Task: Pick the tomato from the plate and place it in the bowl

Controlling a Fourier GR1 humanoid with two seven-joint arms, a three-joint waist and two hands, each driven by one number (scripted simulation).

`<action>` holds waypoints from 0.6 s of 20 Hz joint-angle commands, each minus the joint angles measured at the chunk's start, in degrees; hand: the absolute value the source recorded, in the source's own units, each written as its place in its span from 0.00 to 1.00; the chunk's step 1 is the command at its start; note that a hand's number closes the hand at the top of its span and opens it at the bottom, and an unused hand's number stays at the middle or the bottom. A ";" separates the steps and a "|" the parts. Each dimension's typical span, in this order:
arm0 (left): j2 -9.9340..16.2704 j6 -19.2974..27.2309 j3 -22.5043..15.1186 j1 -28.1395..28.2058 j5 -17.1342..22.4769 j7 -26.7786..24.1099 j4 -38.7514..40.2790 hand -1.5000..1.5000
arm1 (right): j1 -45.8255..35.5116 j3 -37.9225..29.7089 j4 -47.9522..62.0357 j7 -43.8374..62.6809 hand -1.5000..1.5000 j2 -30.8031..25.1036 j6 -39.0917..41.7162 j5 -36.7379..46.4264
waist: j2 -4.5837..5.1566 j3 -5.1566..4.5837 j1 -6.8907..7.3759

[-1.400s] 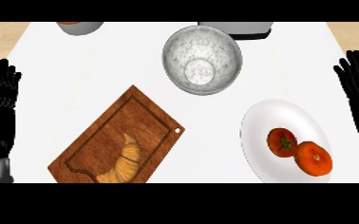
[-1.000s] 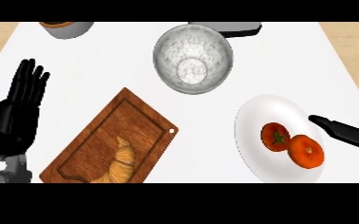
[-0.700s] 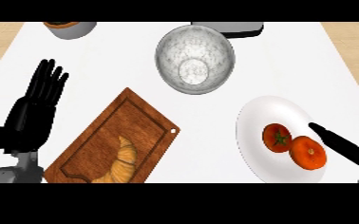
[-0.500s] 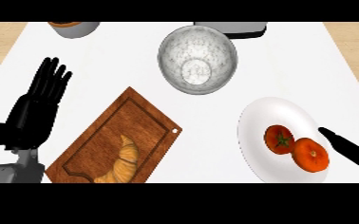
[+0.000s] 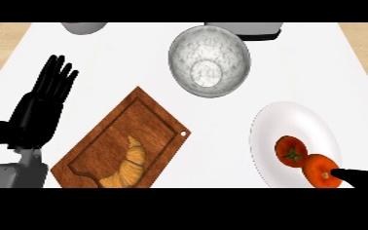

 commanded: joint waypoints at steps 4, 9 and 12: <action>-0.54 -0.17 -0.45 -1.55 -0.36 0.26 0.68 0.50 | -9.01 3.09 -12.16 24.98 0.00 -10.63 21.23 -11.14 | -0.32 0.22 0.54; -1.78 0.19 -0.09 -1.77 -0.95 0.64 1.44 0.50 | -19.92 5.71 -14.23 41.90 0.00 -6.77 21.33 -13.36 | -0.43 0.49 -0.27; -1.92 -0.12 0.67 -1.75 -1.91 0.01 1.40 0.50 | -18.24 7.42 -13.88 40.69 0.00 -3.17 20.10 -10.43 | -0.52 0.55 -0.90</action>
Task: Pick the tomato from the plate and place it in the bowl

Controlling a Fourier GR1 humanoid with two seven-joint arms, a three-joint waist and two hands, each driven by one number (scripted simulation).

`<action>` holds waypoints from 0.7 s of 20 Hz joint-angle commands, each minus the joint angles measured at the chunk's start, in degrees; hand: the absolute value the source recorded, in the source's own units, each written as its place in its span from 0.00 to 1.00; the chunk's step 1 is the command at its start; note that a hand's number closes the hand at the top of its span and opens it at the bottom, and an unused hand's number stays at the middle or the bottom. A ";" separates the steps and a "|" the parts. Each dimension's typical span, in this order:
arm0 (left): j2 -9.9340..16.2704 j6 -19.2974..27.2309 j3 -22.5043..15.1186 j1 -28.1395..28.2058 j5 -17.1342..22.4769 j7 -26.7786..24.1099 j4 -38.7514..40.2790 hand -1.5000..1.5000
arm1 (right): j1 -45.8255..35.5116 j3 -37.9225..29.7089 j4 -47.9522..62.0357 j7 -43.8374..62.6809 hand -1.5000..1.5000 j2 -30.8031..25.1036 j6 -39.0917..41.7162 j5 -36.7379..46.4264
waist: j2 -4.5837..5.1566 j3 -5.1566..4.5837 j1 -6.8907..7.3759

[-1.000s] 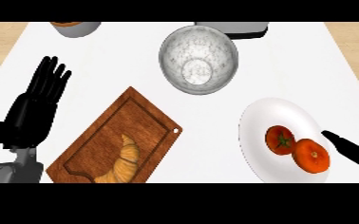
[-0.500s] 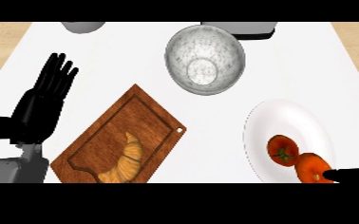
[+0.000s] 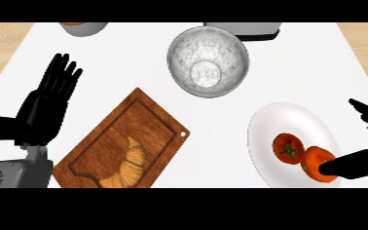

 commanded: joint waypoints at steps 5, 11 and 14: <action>-0.47 1.54 0.82 -0.20 -0.96 4.37 -3.60 0.50 | -3.38 3.16 -0.83 9.88 0.00 6.44 -0.92 3.50 | -0.12 0.15 -0.56; -0.58 -1.54 2.89 2.61 -1.03 -0.28 -0.80 0.50 | 1.43 6.47 0.49 6.38 0.00 9.57 -3.52 12.22 | -0.14 0.14 -0.84; -1.45 -3.45 2.87 2.35 -1.52 -3.19 2.19 0.50 | 4.62 8.26 -3.28 5.72 0.00 11.21 -6.50 19.11 | -0.17 0.12 -1.24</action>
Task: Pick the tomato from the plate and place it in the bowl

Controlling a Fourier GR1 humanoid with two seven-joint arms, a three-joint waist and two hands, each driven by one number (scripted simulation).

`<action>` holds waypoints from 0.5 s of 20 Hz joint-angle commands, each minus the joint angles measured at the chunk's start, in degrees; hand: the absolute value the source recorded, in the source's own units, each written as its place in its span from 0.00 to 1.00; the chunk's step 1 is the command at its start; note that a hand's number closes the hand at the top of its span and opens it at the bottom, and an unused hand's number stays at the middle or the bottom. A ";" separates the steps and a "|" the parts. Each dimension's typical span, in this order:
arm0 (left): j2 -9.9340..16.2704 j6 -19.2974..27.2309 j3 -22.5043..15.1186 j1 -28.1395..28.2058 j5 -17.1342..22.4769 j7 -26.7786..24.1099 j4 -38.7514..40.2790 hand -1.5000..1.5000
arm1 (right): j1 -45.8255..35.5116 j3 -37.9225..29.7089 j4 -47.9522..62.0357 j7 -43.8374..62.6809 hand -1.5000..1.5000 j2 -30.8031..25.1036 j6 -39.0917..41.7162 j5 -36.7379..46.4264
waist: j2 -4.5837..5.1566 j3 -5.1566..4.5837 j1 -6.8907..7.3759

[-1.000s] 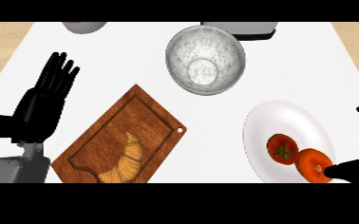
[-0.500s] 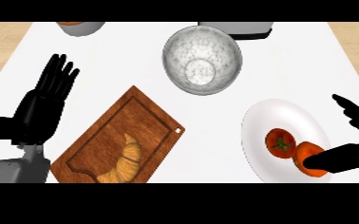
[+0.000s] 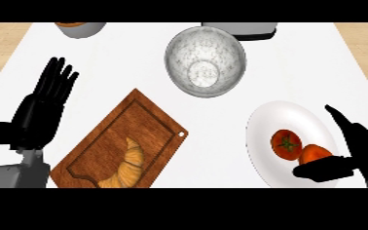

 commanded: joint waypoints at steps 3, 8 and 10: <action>0.73 0.89 1.47 -3.16 -0.06 4.46 -1.73 0.50 | 1.94 2.76 0.05 4.54 0.00 6.14 -4.50 10.95 | -0.01 0.03 -0.11; 1.25 -4.47 3.67 -0.61 1.92 2.68 -0.42 0.50 | 1.67 3.53 3.75 1.22 0.00 10.58 -3.10 16.65 | 0.02 0.03 0.23; -0.90 -2.96 3.06 -1.67 -1.37 0.09 2.41 0.50 | -1.66 -0.57 7.23 -0.11 0.00 11.29 0.72 14.40 | 0.06 0.03 0.13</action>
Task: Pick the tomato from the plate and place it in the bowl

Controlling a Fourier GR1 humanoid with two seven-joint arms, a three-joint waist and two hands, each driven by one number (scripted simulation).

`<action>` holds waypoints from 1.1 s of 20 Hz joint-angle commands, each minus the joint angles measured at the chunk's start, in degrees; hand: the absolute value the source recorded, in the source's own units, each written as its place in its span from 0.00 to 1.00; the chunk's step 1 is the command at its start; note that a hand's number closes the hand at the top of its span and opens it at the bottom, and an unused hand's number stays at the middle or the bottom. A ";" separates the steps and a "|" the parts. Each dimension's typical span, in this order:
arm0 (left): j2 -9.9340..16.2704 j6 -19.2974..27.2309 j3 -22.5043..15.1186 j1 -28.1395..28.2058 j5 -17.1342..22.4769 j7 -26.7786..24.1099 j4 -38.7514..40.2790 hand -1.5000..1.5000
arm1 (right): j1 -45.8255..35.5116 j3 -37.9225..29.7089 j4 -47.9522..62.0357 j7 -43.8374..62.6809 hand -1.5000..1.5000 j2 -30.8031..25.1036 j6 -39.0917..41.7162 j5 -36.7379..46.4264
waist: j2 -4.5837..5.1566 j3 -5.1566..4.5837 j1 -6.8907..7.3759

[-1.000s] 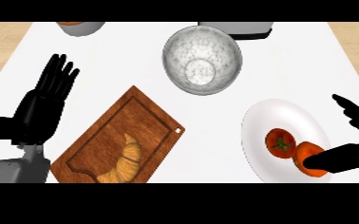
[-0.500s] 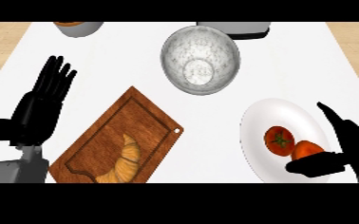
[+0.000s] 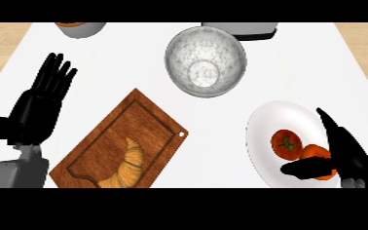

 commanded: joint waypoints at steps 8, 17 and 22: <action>-0.10 -3.84 2.76 2.51 -0.26 0.07 -1.07 0.50 | -3.34 -4.52 8.97 -0.76 0.00 5.75 5.96 1.73 | 0.03 0.00 0.30; -4.48 -0.36 0.75 2.71 -4.25 1.99 -5.49 0.50 | -4.75 -4.98 18.21 -6.74 1.00 9.81 7.21 6.81 | 0.01 0.01 0.22; -3.51 -2.88 2.62 0.12 -3.19 0.48 -0.45 0.50 | -5.93 -2.25 19.51 -10.44 1.00 7.66 10.16 10.71 | 0.05 0.01 0.10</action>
